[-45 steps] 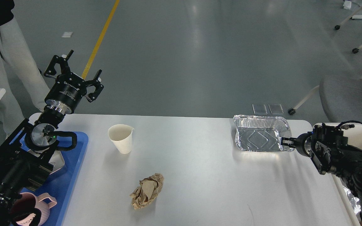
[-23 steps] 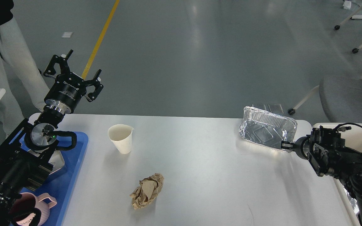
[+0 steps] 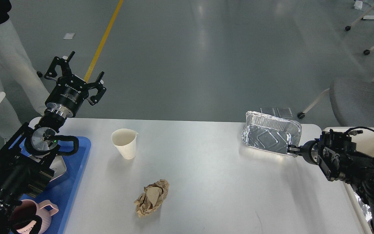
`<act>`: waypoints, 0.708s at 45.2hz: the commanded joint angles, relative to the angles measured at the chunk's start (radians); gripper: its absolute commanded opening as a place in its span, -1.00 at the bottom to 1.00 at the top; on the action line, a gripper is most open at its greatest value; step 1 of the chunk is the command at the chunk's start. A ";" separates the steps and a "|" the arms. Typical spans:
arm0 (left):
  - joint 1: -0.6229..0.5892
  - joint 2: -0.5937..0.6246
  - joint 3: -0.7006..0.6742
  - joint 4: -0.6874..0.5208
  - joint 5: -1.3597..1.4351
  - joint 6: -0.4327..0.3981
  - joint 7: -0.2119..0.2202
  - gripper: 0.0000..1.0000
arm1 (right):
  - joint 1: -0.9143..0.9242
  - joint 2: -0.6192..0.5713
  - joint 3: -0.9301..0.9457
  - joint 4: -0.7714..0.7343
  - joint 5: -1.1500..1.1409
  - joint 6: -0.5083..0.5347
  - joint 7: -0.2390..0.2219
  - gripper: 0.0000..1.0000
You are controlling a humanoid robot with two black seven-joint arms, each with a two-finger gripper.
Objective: Tidy desktop
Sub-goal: 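Lift the foil tray with the right gripper and tilt it up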
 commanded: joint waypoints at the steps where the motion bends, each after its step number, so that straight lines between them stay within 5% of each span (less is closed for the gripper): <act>1: 0.001 0.000 0.000 0.000 0.000 0.000 0.000 0.95 | 0.013 -0.001 0.000 0.009 0.003 0.051 0.055 -1.00; 13: 0.001 0.005 0.003 0.000 0.000 0.000 0.002 0.95 | 0.020 -0.065 0.014 0.077 0.033 0.103 0.153 -1.00; 32: 0.002 0.005 0.021 0.002 0.000 0.006 0.003 0.95 | 0.040 -0.269 0.009 0.303 0.194 0.143 0.150 -1.00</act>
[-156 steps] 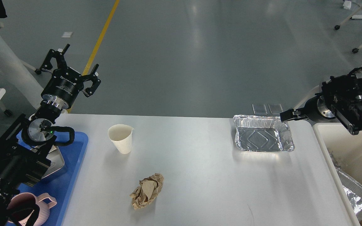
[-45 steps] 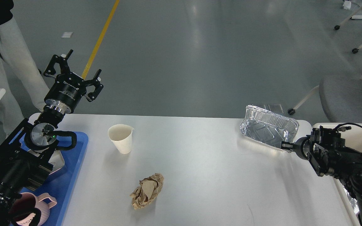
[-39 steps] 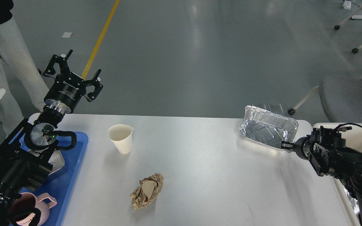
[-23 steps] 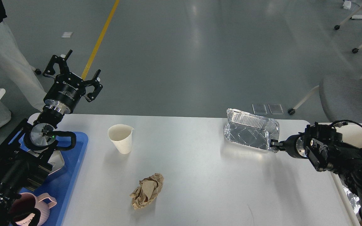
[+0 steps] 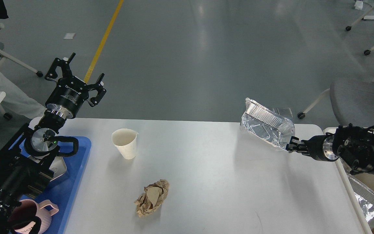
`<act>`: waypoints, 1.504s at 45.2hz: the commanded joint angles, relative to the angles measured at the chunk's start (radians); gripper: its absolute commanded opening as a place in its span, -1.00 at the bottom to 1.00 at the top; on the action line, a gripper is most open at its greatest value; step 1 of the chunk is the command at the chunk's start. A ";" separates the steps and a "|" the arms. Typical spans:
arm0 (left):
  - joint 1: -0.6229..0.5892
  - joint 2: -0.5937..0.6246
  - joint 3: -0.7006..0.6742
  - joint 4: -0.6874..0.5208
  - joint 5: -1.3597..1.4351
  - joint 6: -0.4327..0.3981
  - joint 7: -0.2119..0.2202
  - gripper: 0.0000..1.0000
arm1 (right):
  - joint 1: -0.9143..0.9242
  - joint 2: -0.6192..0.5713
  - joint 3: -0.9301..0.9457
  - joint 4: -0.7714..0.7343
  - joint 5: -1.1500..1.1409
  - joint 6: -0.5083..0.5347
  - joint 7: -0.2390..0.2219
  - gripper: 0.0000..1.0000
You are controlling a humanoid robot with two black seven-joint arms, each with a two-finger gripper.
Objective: Tidy desktop
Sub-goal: 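Lift the foil tray with the right gripper and tilt it up, then swing the foil tray back down and level it above the table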
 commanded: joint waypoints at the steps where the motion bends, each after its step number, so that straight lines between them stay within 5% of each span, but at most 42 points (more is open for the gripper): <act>1: 0.000 0.000 0.010 0.000 0.000 0.002 0.000 0.95 | 0.012 -0.101 -0.008 0.145 -0.002 0.001 0.000 -1.00; 10: 0.000 0.003 0.022 0.000 0.014 0.007 0.000 0.95 | 0.112 -0.348 -0.004 0.510 -0.022 -0.001 -0.022 -1.00; 30: -0.002 0.019 0.038 0.000 0.021 0.009 0.002 0.95 | 0.167 -0.745 0.068 0.976 -0.235 -0.051 -0.055 -1.00; 68: 0.014 0.034 0.075 0.003 0.021 0.018 0.008 0.95 | 0.233 -1.322 0.416 1.505 -0.337 -0.007 -0.086 -1.00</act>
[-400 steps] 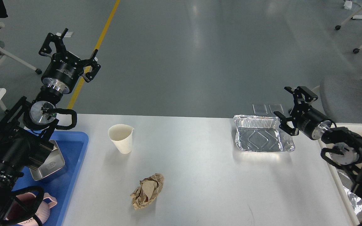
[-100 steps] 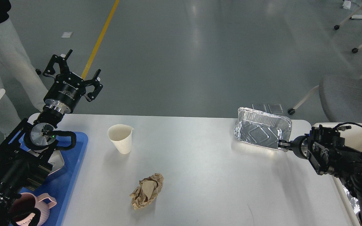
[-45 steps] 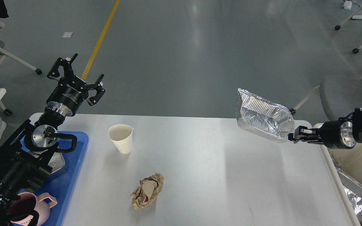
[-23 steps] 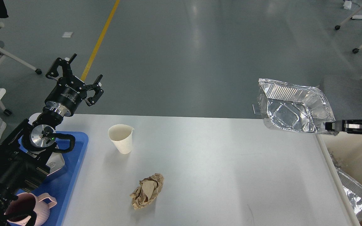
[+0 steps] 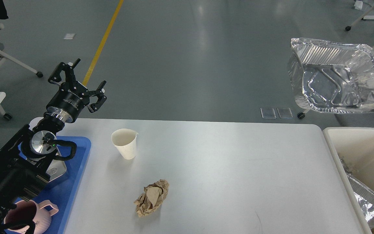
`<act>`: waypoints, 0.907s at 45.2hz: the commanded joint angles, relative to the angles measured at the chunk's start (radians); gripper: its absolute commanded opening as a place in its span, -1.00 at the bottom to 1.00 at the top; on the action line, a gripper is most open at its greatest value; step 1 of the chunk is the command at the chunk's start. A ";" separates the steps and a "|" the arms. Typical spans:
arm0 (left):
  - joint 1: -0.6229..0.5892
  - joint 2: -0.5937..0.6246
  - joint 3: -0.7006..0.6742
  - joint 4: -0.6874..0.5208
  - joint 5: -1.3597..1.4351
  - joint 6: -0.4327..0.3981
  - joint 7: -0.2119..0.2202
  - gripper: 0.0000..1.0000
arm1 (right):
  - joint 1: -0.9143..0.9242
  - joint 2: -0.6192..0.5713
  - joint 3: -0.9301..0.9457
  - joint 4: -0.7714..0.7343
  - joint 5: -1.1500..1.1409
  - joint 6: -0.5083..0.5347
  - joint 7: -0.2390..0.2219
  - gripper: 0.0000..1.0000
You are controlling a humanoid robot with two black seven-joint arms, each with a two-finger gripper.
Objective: Tidy desktop
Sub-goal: 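Swing the foil tray back down and level it above the table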
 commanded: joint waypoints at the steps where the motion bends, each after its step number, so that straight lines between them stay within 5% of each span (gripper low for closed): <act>1: 0.009 0.001 0.001 0.000 0.000 -0.002 0.000 0.95 | 0.000 -0.036 0.035 0.034 0.000 0.010 0.002 -1.00; 11: 0.020 0.024 0.001 -0.003 0.000 -0.002 0.000 0.95 | -0.032 0.051 0.035 0.019 -0.023 0.027 -0.001 -1.00; 28: 0.021 0.046 0.002 -0.005 0.000 -0.002 0.005 0.95 | -0.109 0.363 0.034 -0.325 -0.029 0.001 -0.064 -1.00; 41: 0.020 0.041 0.041 -0.003 0.000 0.002 0.003 0.95 | -0.092 0.564 0.018 -0.353 0.014 -0.021 -0.096 -1.00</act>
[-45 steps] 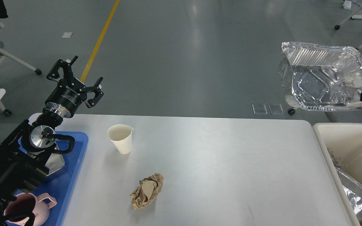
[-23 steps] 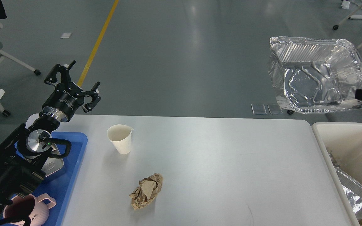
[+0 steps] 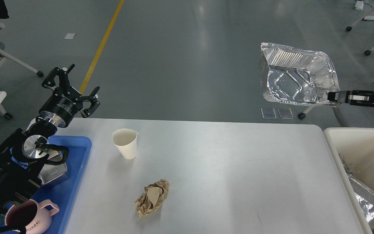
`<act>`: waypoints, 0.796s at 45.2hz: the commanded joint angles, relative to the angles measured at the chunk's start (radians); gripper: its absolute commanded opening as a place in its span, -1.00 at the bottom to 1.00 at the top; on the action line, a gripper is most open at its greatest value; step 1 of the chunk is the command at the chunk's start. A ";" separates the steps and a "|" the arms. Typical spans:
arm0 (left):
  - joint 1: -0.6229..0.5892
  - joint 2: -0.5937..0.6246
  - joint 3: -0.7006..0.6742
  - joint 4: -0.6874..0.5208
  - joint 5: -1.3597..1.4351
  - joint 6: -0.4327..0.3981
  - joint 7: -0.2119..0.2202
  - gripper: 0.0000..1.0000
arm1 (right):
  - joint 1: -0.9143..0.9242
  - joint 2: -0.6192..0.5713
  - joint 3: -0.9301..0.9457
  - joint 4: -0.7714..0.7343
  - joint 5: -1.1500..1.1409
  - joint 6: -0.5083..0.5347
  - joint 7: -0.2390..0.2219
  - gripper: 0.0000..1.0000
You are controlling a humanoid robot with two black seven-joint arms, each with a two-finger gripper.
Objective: Tidy desktop
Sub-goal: 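Swing the foil tray back down and level it above the table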
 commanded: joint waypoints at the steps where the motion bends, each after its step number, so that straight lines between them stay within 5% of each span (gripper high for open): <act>1: -0.001 -0.003 0.014 0.001 0.000 0.003 -0.001 0.95 | 0.003 0.088 -0.017 -0.002 -0.028 -0.005 -0.007 -1.00; 23: -0.007 -0.011 0.029 0.001 0.002 0.020 -0.001 0.95 | 0.057 0.375 -0.230 -0.063 -0.240 -0.080 -0.048 -1.00; 36: -0.002 -0.014 0.029 0.001 0.063 0.035 -0.001 0.95 | 0.118 0.419 -0.329 -0.063 -0.266 -0.080 -0.148 -1.00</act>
